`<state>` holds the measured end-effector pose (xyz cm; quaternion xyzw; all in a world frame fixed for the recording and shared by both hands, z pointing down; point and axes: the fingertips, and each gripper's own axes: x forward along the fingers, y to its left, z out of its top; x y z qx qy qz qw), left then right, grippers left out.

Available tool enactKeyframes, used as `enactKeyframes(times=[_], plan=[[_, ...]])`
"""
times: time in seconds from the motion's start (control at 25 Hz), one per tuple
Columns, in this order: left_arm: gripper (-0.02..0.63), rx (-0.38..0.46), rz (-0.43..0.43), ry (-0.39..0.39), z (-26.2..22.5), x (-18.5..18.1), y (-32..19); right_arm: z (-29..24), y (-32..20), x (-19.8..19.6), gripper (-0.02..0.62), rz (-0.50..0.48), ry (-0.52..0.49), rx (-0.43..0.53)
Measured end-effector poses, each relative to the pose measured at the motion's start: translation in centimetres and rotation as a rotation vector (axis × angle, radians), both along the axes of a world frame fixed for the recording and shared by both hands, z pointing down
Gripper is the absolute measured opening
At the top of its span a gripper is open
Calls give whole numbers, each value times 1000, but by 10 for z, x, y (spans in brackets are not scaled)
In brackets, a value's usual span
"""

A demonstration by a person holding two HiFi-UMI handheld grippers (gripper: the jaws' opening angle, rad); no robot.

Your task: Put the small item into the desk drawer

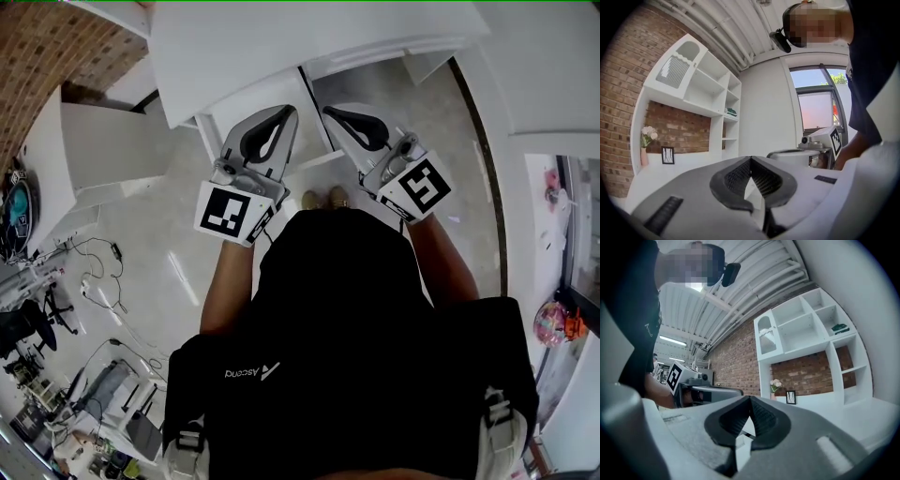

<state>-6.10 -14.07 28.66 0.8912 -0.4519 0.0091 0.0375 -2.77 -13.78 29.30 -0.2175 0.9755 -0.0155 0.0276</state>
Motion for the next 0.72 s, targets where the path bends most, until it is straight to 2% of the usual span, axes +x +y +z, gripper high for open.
enactKeyframes(times=[0.36, 0.72], plan=[[-2, 89, 17, -1, -33, 8, 19, -28, 13, 1, 0, -13, -58, 29], [-2, 91, -1, -10, -34, 2, 26, -33, 17, 4, 0, -3, -61, 33]])
